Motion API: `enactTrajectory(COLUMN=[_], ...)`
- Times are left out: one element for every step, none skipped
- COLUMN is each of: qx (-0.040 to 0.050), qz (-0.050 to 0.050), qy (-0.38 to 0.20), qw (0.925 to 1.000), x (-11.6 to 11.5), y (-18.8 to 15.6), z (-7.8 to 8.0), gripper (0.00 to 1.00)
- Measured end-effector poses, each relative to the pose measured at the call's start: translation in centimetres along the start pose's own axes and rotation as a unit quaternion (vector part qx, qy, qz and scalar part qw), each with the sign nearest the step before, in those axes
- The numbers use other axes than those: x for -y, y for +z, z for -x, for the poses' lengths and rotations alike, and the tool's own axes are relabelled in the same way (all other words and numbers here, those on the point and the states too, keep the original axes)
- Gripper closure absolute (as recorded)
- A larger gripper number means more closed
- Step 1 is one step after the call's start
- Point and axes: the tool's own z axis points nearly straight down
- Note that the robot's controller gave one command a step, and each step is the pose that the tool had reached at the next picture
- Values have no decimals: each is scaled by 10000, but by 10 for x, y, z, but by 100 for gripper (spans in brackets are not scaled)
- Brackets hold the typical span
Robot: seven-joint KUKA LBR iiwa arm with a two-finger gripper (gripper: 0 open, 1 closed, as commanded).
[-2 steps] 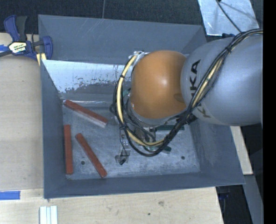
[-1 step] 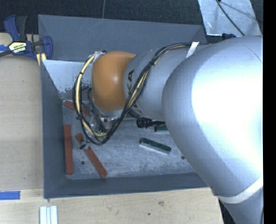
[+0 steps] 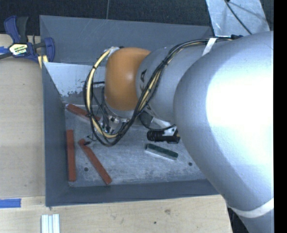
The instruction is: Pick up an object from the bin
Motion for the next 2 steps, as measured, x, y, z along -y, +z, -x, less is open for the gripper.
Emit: enactTrajectory(qx=[-1, -17], qz=[4, 5], qy=[365, 997], qw=[9993, 9950], x=[-23, -13], y=[-6, 29], z=[-22, 11], gripper=[0, 0])
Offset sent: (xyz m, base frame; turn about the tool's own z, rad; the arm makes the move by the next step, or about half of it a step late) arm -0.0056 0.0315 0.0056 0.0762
